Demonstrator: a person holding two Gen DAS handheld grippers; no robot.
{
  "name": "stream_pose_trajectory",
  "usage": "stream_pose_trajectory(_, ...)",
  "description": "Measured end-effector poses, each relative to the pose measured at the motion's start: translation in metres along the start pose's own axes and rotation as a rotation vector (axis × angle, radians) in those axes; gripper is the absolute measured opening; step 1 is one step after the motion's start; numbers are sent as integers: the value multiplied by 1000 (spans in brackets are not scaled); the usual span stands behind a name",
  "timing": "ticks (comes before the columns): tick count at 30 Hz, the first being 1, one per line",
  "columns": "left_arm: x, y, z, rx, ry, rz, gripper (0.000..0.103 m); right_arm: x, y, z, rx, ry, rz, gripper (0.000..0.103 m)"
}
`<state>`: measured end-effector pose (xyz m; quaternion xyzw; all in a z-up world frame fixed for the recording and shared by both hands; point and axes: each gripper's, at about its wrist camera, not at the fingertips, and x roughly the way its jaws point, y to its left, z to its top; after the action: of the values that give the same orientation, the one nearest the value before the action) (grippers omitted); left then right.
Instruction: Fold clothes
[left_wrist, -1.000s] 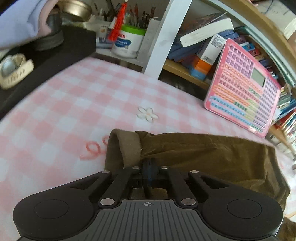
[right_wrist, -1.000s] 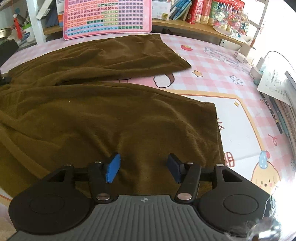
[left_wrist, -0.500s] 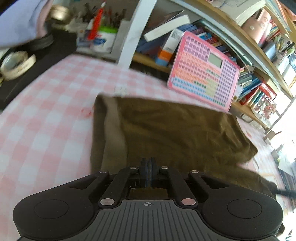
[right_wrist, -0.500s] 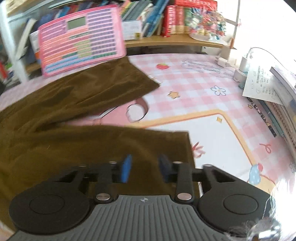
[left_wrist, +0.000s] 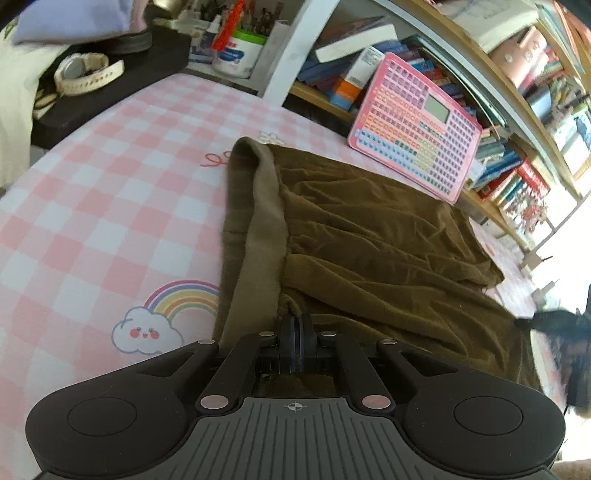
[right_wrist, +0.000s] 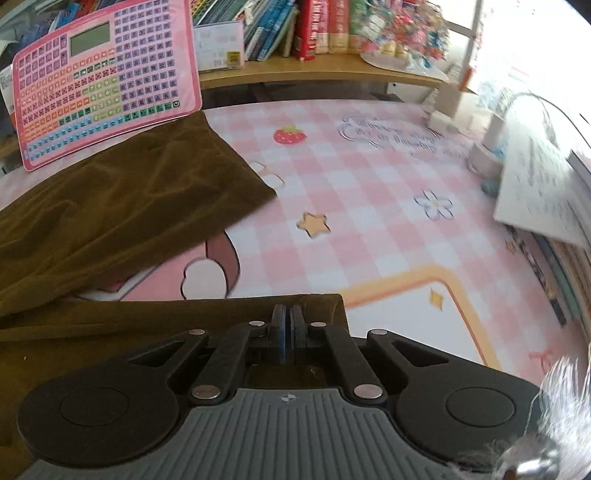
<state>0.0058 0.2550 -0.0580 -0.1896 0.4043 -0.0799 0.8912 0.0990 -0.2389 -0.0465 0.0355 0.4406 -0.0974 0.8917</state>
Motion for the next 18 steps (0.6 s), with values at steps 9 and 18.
stream_pose_trajectory(9, 17, -4, 29, -40, -103, 8, 5, -59, 19, -45, -31, -59, 53, 12)
stream_pose_trajectory(18, 44, 5, 39, -54, -89, 76, 5, -87, 30, -102, -33, -27, 43, 20)
